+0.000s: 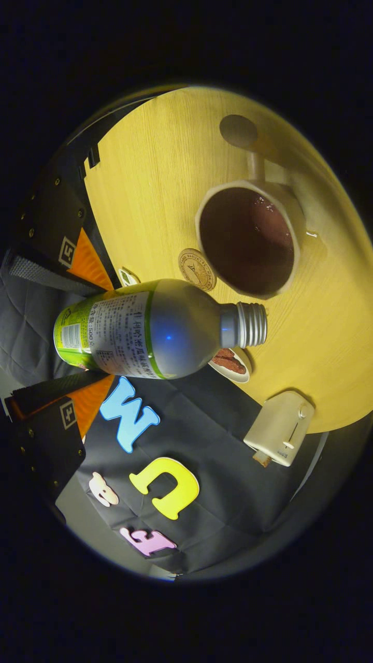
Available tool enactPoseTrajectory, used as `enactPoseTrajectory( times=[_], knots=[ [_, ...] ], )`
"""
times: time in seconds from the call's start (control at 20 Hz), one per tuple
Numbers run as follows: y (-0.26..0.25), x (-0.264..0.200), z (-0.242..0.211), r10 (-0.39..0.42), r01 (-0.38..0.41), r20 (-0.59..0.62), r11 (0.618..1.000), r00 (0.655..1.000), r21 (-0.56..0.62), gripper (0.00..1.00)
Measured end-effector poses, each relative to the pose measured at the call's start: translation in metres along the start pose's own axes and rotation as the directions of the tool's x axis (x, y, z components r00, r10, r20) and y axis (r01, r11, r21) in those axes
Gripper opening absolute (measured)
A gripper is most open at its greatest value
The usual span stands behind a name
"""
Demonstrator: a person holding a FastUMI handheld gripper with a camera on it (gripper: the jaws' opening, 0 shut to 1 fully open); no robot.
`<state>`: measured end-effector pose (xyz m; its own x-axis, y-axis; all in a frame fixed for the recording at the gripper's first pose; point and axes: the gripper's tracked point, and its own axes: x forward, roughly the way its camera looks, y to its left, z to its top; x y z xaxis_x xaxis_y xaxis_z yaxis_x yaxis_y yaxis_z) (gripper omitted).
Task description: Take the bottle from table, then pour the juice into the cup, finally place the bottle on the coaster
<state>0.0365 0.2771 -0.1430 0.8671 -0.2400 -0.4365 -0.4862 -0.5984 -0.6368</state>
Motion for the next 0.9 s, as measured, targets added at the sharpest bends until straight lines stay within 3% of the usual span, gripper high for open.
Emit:
enactPoseTrajectory(
  times=[0.35, 0.55, 0.75, 0.9],
  knots=[
    [0.004, -0.004, 0.001, 0.012, -0.012, -0.01, 0.999, 1.0, -0.032, 0.77],
    [0.005, -0.002, -0.003, 0.027, -0.027, -0.007, 1.0, 1.0, 0.014, 0.77],
    [0.023, 0.002, -0.006, 0.101, -0.11, 0.052, 0.969, 0.994, 0.221, 0.77],
    [0.045, 0.0, -0.014, 0.171, -0.202, 0.111, 0.886, 0.979, 0.418, 0.77]
  ],
)
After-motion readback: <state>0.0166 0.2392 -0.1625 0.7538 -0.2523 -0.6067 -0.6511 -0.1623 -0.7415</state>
